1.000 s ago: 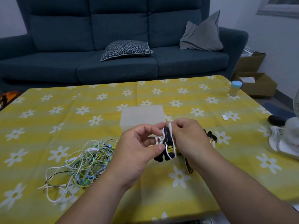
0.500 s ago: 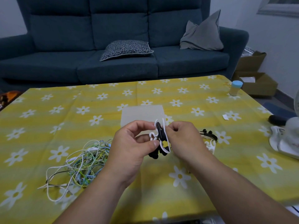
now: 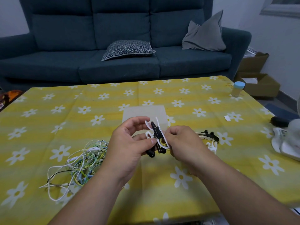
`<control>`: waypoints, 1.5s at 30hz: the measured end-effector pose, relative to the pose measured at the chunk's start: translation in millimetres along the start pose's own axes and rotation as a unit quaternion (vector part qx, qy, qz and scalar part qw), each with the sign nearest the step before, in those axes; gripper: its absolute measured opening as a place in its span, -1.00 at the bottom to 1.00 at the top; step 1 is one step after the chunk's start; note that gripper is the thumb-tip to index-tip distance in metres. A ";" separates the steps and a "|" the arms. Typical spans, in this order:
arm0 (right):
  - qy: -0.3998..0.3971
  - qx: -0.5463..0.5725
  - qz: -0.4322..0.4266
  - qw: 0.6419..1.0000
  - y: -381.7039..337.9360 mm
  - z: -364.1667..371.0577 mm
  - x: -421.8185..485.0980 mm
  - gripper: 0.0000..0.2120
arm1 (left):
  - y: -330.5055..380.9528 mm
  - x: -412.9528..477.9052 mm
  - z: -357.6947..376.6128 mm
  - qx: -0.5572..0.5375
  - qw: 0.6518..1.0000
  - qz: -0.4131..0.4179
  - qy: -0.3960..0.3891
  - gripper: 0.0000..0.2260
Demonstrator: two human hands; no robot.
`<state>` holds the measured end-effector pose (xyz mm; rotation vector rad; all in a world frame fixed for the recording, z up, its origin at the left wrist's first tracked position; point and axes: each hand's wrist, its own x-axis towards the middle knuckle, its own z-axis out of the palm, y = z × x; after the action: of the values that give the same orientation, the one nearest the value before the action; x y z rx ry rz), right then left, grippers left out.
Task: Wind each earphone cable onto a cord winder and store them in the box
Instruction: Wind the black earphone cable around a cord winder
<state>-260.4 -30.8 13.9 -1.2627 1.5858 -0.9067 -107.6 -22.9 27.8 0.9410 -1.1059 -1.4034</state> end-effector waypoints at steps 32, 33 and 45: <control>-0.164 0.084 -0.020 0.983 -15.8 -5.0 -23.7 -0.80 | 3.9 5.8 3.1 -0.031 0.998 0.030 0.053 -0.65; -0.172 0.096 -0.024 0.980 -17.5 -6.4 -24.5 -0.80 | 4.2 5.7 2.8 -0.031 0.998 0.032 0.051 -0.65; -0.125 0.027 -0.078 0.989 -12.5 -2.3 -23.9 -0.71 | 1.8 4.4 3.7 -0.052 0.997 0.030 0.046 -0.63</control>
<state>-256.4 -10.1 30.9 -1.4184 1.2720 -0.8446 -111.3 -26.8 30.6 0.8814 -0.9762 -1.3424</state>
